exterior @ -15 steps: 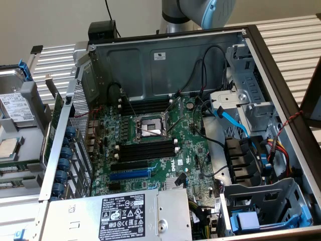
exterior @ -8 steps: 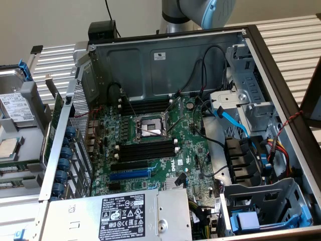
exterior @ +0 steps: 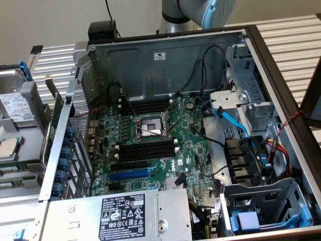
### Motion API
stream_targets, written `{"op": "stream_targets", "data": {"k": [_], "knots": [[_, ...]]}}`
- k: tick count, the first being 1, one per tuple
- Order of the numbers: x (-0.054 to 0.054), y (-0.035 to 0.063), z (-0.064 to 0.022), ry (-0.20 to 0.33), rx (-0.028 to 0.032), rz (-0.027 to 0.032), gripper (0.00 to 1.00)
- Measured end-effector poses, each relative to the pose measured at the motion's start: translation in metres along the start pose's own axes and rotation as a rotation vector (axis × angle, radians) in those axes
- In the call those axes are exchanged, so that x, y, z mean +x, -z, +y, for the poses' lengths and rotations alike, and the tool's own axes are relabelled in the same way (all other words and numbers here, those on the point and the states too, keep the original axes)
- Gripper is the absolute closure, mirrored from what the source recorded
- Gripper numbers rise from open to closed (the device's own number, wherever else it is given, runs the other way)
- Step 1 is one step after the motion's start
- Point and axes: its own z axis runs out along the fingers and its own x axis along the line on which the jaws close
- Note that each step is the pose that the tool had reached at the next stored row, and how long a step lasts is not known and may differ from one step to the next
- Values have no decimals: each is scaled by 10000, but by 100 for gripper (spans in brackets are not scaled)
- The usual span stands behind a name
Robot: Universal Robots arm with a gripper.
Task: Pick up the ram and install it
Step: 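Pick up the ram and move it above insertion slot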
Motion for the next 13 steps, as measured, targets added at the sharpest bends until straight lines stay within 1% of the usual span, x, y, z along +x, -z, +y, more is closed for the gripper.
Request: {"op": "stream_targets", "data": {"k": [4,7,11,13], "knots": [[1,-72,-25,1,-4,0,64],[2,-126,-45,1,-18,-1,64],[2,-185,-55,-32,-78,-7,64],[2,-213,-57,-90,-92,-23,64]]}}
